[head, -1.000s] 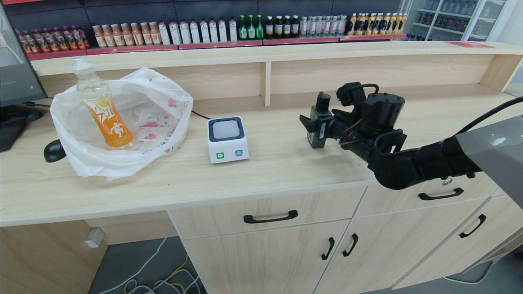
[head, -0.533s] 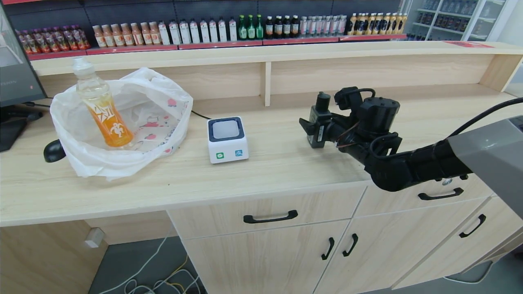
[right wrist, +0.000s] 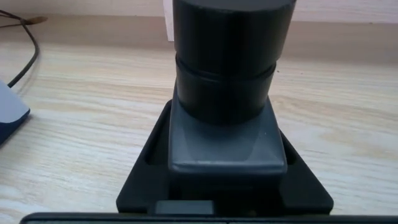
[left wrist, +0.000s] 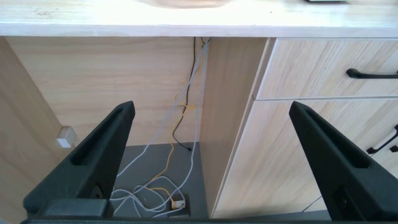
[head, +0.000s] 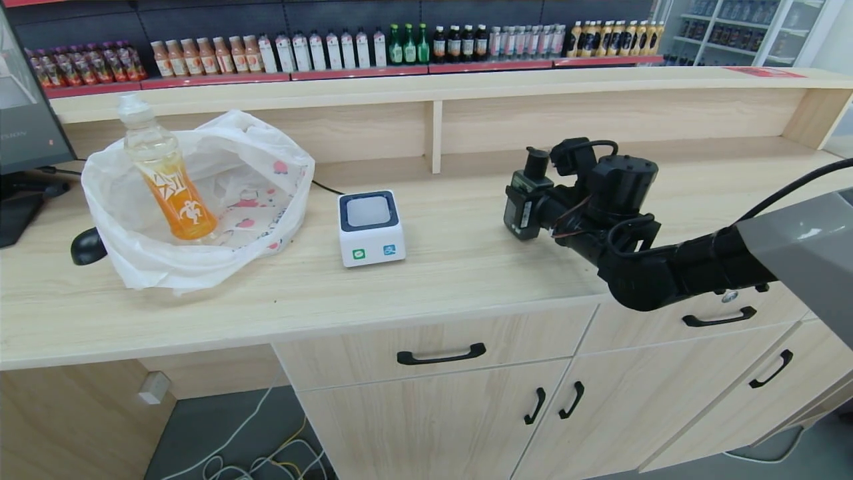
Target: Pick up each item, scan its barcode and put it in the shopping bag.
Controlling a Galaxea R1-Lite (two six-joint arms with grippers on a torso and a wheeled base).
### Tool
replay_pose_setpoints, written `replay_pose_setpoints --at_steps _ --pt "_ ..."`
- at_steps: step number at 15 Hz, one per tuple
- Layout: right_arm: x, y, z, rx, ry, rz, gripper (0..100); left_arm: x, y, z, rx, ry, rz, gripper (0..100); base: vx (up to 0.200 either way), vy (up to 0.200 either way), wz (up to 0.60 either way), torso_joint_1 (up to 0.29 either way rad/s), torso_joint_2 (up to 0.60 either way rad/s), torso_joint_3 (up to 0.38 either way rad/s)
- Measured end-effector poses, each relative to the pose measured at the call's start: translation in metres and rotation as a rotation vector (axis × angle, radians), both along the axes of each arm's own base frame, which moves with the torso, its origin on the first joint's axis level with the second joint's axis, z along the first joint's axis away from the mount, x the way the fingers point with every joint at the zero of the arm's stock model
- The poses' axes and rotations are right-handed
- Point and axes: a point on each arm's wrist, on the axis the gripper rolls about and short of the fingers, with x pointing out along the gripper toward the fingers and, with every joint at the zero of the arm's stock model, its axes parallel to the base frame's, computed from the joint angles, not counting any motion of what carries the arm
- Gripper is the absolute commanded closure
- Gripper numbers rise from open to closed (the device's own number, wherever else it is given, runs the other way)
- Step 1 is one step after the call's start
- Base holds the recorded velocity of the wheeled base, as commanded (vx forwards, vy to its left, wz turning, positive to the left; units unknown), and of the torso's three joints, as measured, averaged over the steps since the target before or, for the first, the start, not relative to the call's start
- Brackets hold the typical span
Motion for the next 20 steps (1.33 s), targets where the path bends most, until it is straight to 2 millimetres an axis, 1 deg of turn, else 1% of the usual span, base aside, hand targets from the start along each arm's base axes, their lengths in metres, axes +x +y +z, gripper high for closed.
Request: replay_pose_setpoints --at_steps 2,5,7,9,11,13,15,17,20 --pt "-0.009 -0.002 0.008 -0.001 0.0 0.004 100 0.0 0.0 0.0 0.0 0.001 0.0 0 0.0 0.0 0.0 0.0 0.0 0.0" --pt "-0.033 -0.01 0.026 0.0 0.0 0.009 100 0.0 0.0 0.0 0.0 0.0 0.0 0 0.0 0.0 0.0 0.0 0.0 0.0" --pt "-0.058 -0.02 0.045 -0.004 0.014 0.02 100 0.0 0.0 0.0 0.0 0.0 0.0 0 0.0 0.0 0.0 0.0 0.0 0.0" --pt "-0.09 -0.033 0.069 -0.005 0.019 0.028 100 0.0 0.0 0.0 0.0 0.0 0.0 0 0.0 0.0 0.0 0.0 0.0 0.0" --pt "-0.121 -0.044 0.086 -0.004 0.021 0.033 100 0.0 0.0 0.0 0.0 0.0 0.0 0 0.0 0.0 0.0 0.0 0.0 0.0" --pt "-0.144 -0.051 0.09 -0.001 0.018 0.042 100 0.0 0.0 0.0 0.0 0.0 0.0 0 0.0 0.0 0.0 0.0 0.0 0.0" --pt "-0.163 -0.05 0.088 0.003 0.026 0.098 100 0.0 0.0 0.0 0.0 0.0 0.0 0 0.0 0.0 0.0 0.0 0.0 0.0" --pt "-0.178 -0.044 0.089 0.013 0.02 0.155 100 0.0 0.0 0.0 0.0 0.0 0.0 0 0.0 0.0 0.0 0.0 0.0 0.0" --pt "-0.198 -0.03 0.084 0.08 0.043 0.287 100 0.0 0.0 0.0 0.0 0.0 0.0 0 0.0 0.0 0.0 0.0 0.0 0.0"
